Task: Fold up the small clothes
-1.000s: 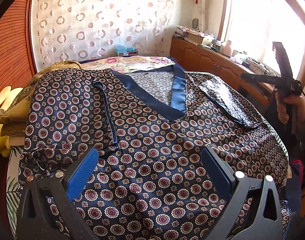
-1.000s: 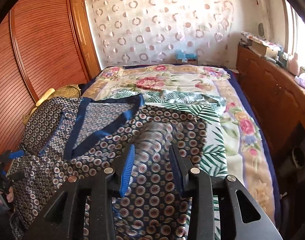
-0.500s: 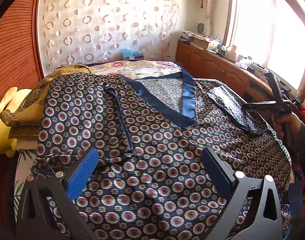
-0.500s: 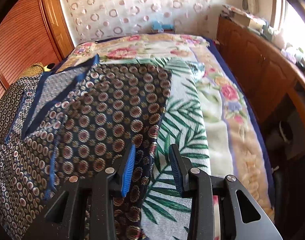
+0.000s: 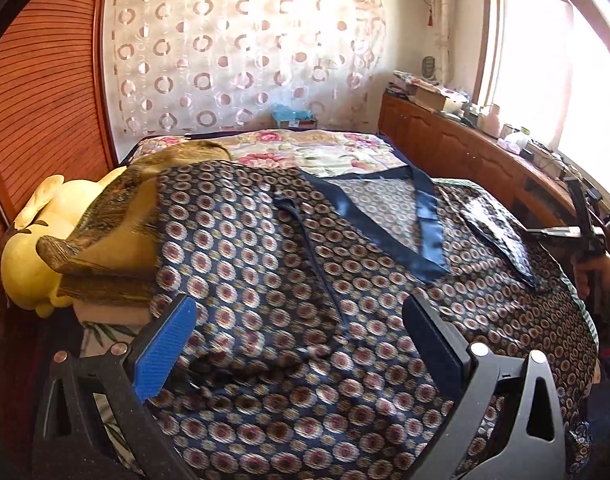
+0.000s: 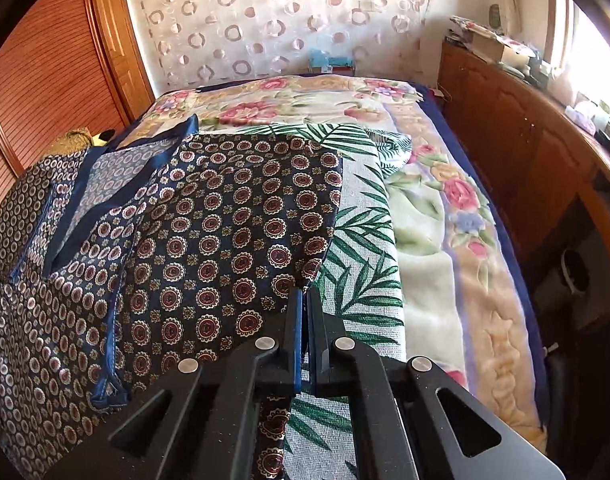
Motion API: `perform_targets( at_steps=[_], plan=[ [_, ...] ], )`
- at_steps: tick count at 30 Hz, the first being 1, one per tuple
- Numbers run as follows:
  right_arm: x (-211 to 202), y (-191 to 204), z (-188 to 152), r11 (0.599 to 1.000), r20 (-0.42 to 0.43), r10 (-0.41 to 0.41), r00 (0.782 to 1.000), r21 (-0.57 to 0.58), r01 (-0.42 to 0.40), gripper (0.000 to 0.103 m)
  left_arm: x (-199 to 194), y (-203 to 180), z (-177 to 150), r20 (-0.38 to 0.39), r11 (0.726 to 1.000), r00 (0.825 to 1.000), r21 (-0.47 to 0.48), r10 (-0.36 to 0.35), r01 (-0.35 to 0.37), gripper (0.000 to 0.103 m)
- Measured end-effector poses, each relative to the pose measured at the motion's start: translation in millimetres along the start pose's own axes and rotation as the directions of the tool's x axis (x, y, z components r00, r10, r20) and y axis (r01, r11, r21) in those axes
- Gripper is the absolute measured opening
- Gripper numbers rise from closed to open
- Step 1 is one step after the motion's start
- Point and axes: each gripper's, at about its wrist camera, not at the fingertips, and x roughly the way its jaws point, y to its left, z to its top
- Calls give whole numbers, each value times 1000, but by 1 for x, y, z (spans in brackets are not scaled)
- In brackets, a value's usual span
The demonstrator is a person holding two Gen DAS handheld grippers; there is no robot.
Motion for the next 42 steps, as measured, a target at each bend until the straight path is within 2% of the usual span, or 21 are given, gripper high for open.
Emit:
perform_targets(
  at_steps=[5,7,12,16,18,20,23,27,30,34,40,42],
  plan=[
    [3,-1,4,1000,12,-2,1000,-11,2,3,8,23,18,2,1000,1000,-11,25,-25,103],
    [5,-1,7,1000,17,1,1000,-11,-1,18,11,32,26,9,1000,1000,-20,18,-18,103],
    [20,-1,22,999,15,19,1000,-31,-19,20,19,57,46,17,998,1000,-53,22,-21,101],
    [32,1,34,999,12,21,1000,-35,-21,20,33,71,58,3,997,999,-58,42,-42,92],
    [36,1,37,999,14,27,1000,-28,-27,21,39,76,63,-9,997,999,-63,37,-38,84],
    [38,3,37,999,21,26,999,-34,-25,21,47,83,69,-25,997,999,-74,28,-30,70],
    [39,9,31,998,43,12,999,-68,-9,24,56,93,76,-45,994,999,-109,8,-13,60],
    [40,6,28,998,45,23,999,-61,-20,25,72,106,86,-79,990,997,-134,24,-34,60],
    [40,4,29,998,44,31,999,-55,-28,25,86,119,90,-117,983,993,-185,-4,-18,60],
    [40,4,29,998,44,30,999,-56,-27,25,99,132,89,-144,964,988,-265,-54,14,50],
    [39,4,29,998,44,23,999,-64,-20,25,106,132,89,-150,952,984,-303,-92,43,48],
    [39,6,29,998,44,20,999,-67,-17,25,105,129,90,-138,950,984,-307,-113,66,42]
  ],
)
